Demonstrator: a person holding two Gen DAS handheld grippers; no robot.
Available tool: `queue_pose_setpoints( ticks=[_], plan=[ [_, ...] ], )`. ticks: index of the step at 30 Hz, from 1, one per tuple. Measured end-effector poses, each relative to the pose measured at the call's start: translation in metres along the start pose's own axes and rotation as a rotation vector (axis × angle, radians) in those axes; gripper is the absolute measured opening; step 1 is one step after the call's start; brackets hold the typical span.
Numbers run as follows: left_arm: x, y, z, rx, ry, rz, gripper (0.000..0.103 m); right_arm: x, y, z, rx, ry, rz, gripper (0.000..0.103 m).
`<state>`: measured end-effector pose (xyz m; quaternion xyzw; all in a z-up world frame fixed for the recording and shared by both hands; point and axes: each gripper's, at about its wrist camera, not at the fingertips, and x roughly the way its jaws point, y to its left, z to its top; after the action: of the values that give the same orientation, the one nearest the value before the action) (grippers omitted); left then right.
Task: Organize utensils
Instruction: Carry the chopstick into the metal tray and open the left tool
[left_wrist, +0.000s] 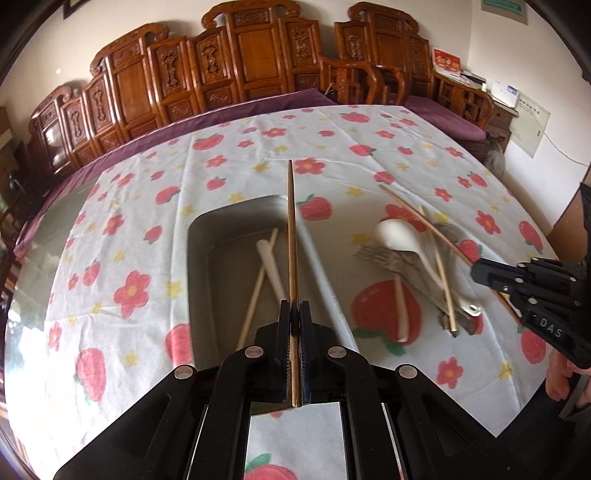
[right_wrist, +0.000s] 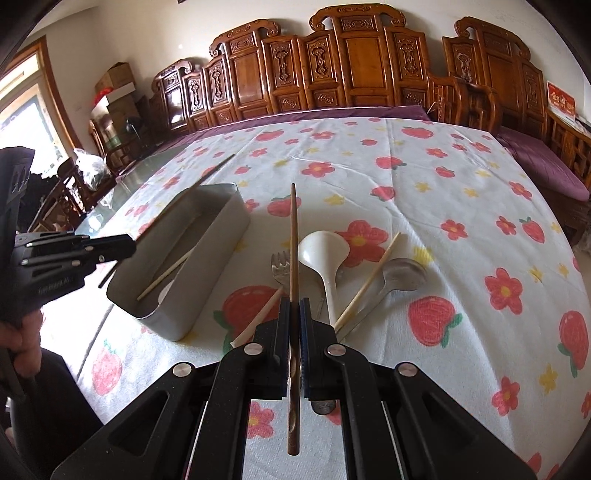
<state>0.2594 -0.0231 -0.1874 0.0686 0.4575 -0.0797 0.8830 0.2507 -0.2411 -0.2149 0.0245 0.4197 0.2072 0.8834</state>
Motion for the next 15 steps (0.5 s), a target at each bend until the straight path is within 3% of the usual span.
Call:
queue_pose_setpoints(
  ticks=[7,15],
  plan=[
    [0.025,0.027,-0.009,-0.06,0.091,-0.007,0.004,0.004,-0.001,-0.003,-0.007,0.014,-0.017,0.006],
    [0.033,0.027,-0.019,-0.034,0.129,-0.007,0.004,0.006,0.002,-0.004,-0.018,0.02,-0.021,0.006]
  ],
)
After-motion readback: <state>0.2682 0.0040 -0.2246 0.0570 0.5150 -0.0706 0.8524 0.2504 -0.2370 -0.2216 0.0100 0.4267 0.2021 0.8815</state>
